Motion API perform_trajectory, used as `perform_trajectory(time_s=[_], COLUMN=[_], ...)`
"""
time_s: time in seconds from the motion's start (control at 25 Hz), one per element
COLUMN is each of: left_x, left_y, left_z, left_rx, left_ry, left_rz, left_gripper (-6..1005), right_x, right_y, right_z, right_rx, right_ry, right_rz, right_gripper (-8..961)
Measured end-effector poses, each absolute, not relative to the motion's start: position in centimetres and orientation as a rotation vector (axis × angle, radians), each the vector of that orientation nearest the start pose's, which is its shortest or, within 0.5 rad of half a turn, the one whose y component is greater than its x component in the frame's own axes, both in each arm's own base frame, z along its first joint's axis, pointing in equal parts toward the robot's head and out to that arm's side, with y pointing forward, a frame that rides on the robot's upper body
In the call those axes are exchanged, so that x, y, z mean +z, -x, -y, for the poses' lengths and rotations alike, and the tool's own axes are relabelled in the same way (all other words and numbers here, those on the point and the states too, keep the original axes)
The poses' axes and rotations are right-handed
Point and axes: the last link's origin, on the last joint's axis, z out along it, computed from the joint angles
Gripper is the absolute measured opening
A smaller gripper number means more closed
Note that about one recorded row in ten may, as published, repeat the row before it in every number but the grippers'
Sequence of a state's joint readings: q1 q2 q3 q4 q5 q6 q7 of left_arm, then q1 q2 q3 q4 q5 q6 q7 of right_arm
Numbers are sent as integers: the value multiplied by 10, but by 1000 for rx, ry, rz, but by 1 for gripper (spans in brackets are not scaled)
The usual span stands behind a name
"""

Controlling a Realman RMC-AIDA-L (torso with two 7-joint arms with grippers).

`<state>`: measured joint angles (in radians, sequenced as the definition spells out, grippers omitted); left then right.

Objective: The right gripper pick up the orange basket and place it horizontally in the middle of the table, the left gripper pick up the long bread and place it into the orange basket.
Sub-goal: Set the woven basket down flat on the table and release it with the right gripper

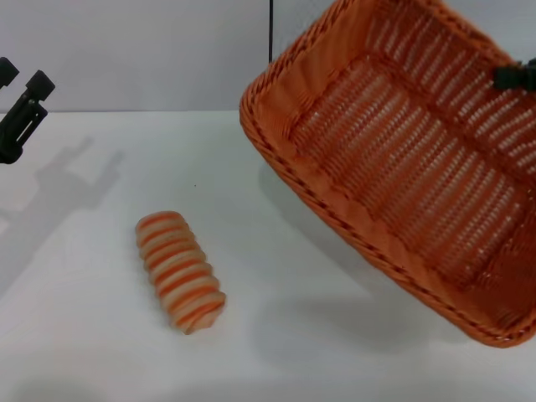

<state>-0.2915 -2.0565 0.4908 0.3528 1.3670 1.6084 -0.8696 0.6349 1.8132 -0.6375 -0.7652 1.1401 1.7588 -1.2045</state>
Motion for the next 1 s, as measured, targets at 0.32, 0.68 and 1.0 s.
perform_trajectory(time_s=[0.32,0.68,1.0], left_x=[55,53,49], left_y=[329,329,330], left_z=[-281,-282,-279], left_rx=[-1105,-1107,-1120], left_ry=[1880,1877,1874], left_rz=[491,498,522], left_gripper=[589,589,588], right_x=[168,173,134], right_y=[-229,-202,-186], right_z=[-365,-377,-377], right_rx=[581,392,212], right_ry=[2762,2855,3028], right_rz=[-789,-619,-489], right_gripper=[159,160,160])
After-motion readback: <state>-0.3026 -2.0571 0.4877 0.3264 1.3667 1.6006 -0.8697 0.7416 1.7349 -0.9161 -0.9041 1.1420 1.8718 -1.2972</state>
